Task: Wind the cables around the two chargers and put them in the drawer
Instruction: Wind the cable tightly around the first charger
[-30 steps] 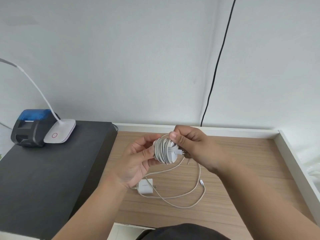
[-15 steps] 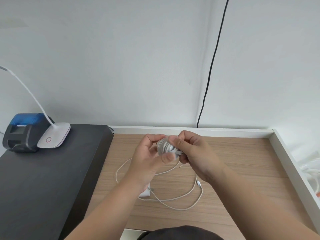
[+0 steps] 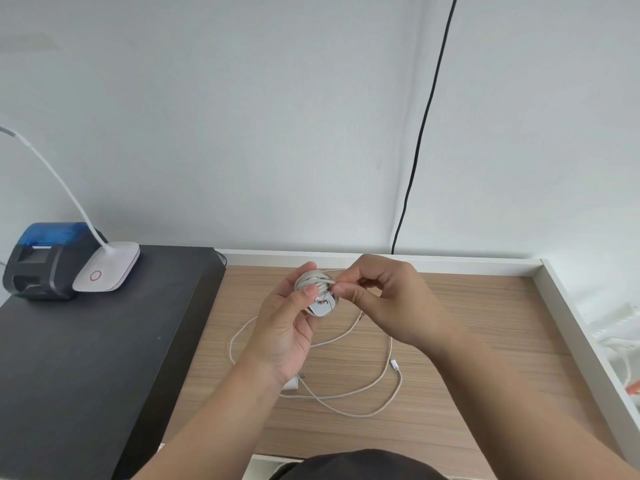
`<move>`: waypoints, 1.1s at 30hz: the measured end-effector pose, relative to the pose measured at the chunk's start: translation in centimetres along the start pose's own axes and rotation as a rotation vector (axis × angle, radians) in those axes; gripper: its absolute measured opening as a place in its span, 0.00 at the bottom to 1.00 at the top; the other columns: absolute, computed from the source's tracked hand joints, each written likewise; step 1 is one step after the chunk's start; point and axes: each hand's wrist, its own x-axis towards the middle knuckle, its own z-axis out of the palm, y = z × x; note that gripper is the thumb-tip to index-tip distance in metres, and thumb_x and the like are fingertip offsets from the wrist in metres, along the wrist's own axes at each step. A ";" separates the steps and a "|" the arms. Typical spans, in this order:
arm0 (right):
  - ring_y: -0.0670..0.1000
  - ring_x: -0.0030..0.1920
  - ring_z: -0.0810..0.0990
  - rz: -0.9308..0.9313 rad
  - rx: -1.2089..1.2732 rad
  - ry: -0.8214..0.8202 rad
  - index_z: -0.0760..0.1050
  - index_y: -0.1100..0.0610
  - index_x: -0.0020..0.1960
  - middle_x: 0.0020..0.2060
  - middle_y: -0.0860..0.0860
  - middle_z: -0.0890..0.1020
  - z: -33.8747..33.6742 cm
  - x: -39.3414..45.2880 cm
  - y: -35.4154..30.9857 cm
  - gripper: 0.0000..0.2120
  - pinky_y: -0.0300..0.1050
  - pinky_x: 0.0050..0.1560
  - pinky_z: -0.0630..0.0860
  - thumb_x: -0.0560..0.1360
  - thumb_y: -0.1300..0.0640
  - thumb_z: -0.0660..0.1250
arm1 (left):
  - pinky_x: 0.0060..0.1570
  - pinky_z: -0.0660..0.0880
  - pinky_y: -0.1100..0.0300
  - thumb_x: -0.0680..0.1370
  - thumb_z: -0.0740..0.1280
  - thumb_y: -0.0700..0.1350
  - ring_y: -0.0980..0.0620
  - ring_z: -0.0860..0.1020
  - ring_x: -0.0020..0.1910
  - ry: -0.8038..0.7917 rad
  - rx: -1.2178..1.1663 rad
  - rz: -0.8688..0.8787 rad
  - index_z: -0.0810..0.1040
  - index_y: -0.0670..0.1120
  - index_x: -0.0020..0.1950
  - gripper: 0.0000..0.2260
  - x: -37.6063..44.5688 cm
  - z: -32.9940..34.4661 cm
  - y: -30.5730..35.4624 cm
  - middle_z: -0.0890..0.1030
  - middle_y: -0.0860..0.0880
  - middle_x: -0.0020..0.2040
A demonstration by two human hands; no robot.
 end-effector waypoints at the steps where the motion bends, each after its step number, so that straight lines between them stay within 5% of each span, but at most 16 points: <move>1: 0.48 0.39 0.81 -0.041 -0.031 0.026 0.82 0.52 0.42 0.37 0.46 0.84 0.2 -0.1 -0.1 0.03 0.44 0.44 0.78 0.72 0.59 0.73 | 0.46 0.80 0.61 0.54 0.84 0.46 0.49 0.83 0.46 0.001 -0.019 0.007 0.79 0.43 0.56 0.33 0.0 0.0 0.0 0.83 0.44 0.47; 9: 0.49 0.36 0.80 0.085 0.049 0.203 0.81 0.54 0.38 0.37 0.48 0.85 1.4 -1.1 -0.8 0.04 0.31 0.33 0.75 0.71 0.58 0.75 | 0.48 0.80 0.61 0.61 0.74 0.40 0.48 0.81 0.47 -0.006 0.083 0.045 0.79 0.44 0.57 0.24 -0.5 -0.3 0.4 0.81 0.43 0.48; 15: 0.42 0.35 0.79 0.098 0.014 0.279 0.77 0.54 0.37 0.32 0.44 0.82 2.2 -1.5 -0.9 0.07 0.33 0.35 0.74 0.73 0.58 0.72 | 0.45 0.78 0.60 0.61 0.75 0.41 0.50 0.80 0.46 -0.076 0.335 0.116 0.79 0.45 0.56 0.23 -1.2 -0.5 0.9 0.82 0.46 0.46; 22: 0.46 0.43 0.80 -0.088 -0.139 0.224 0.80 0.53 0.42 0.39 0.43 0.83 1.6 -1.3 0.2 0.02 0.35 0.47 0.73 0.74 0.57 0.71 | 0.48 0.80 0.59 0.70 0.69 0.37 0.50 0.81 0.49 -0.014 0.115 0.120 0.84 0.48 0.49 0.11 -1.7 0.2 0.5 0.83 0.46 0.48; 26: 0.40 0.38 0.73 -0.193 -0.367 0.227 0.81 0.55 0.42 0.38 0.43 0.79 1.1 -1.3 0.8 0.03 0.30 0.40 0.69 0.73 0.56 0.71 | 0.49 0.80 0.55 0.70 0.72 0.42 0.46 0.82 0.50 -0.003 0.034 0.098 0.84 0.48 0.46 0.06 -1.6 0.1 0.9 0.83 0.45 0.48; 29: 0.41 0.32 0.73 -0.026 -0.239 0.168 0.80 0.53 0.41 0.32 0.40 0.78 1.0 -1.2 0.0 0.03 0.29 0.36 0.68 0.72 0.59 0.73 | 0.51 0.81 0.54 0.67 0.78 0.50 0.46 0.82 0.50 -0.022 -0.037 0.041 0.80 0.47 0.51 0.16 -1.4 0.0 0.7 0.83 0.43 0.49; 33: 0.47 0.32 0.76 0.276 0.228 0.066 0.82 0.57 0.44 0.34 0.56 0.83 1.3 -1.1 -0.1 0.03 0.43 0.37 0.76 0.73 0.63 0.71 | 0.49 0.81 0.54 0.72 0.71 0.53 0.45 0.82 0.52 0.011 -0.034 -0.045 0.78 0.47 0.57 0.16 -1.1 -0.2 0.8 0.80 0.40 0.55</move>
